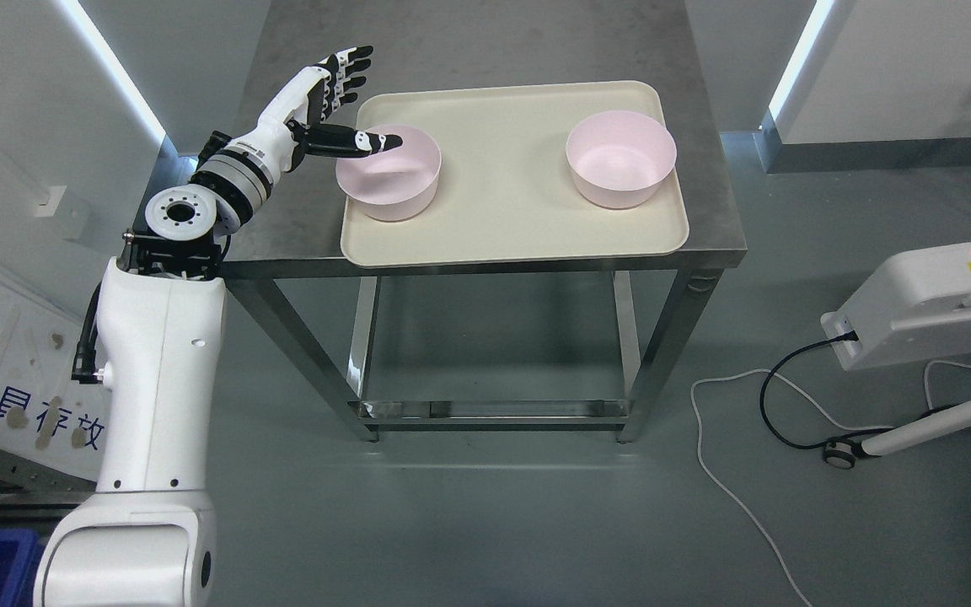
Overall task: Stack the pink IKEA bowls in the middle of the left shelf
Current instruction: 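Lower the left hand onto the rim of the nearer pink bowl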
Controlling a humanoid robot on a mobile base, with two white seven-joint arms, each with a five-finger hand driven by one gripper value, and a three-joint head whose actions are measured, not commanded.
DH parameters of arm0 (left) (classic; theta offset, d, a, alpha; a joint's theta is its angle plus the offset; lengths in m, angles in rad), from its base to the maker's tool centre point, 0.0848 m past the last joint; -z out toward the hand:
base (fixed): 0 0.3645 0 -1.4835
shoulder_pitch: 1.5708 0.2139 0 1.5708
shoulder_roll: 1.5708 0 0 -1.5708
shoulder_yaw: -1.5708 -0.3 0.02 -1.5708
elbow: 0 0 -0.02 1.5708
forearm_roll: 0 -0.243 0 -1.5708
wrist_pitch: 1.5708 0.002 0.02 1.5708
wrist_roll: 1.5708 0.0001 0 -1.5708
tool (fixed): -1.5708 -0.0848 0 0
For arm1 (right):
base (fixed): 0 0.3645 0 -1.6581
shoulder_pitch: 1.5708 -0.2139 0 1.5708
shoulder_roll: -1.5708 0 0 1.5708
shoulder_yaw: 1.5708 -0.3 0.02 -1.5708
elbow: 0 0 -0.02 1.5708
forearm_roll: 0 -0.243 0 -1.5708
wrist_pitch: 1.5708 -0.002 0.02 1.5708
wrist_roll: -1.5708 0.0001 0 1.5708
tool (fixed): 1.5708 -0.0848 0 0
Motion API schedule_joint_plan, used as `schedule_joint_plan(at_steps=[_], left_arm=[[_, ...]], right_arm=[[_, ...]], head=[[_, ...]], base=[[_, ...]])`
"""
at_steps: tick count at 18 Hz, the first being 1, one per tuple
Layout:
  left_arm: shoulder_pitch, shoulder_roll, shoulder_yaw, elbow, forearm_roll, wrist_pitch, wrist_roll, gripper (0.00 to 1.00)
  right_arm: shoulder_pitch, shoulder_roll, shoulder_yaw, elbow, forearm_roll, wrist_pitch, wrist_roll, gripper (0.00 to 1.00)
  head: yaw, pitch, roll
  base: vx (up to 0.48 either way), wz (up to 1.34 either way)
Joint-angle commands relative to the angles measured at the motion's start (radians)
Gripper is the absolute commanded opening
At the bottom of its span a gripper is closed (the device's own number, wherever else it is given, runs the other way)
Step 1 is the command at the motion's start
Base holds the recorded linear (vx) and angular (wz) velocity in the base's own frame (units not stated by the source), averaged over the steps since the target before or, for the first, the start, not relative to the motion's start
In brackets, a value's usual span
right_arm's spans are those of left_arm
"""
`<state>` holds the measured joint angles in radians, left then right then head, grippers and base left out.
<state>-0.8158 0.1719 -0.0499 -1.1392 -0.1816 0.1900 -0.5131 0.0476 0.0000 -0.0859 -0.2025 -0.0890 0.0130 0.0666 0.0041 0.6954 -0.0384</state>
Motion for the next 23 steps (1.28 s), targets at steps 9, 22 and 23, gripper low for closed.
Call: schedule_joint_plan(at_steps=[9,22,23], left_arm=[[-0.049,0.0,-0.105,0.142,-0.18,-0.056,-0.008,0.59],[-0.062,-0.005,-0.166,0.15,-0.538,-0.288,-0.013,0.36],[-0.062,-0.009,-0.166,0.15,-0.545,-0.299,-0.013,0.32]], right_arm=[[0.0,-0.017,0.0,0.0,0.0,-0.001,-0.005,1.0],[0.0,-0.017,0.0,0.0,0.0,-0.001,-0.005,1.0],[0.0,-0.017,0.0,0.0,0.0,-0.001,-0.005,1.0]], head=[[0.0,0.0,0.0],[0.0,0.0,0.0],[0.0,0.0,0.0]], base=[[0.0,0.0],[0.0,0.0],[0.0,0.0]])
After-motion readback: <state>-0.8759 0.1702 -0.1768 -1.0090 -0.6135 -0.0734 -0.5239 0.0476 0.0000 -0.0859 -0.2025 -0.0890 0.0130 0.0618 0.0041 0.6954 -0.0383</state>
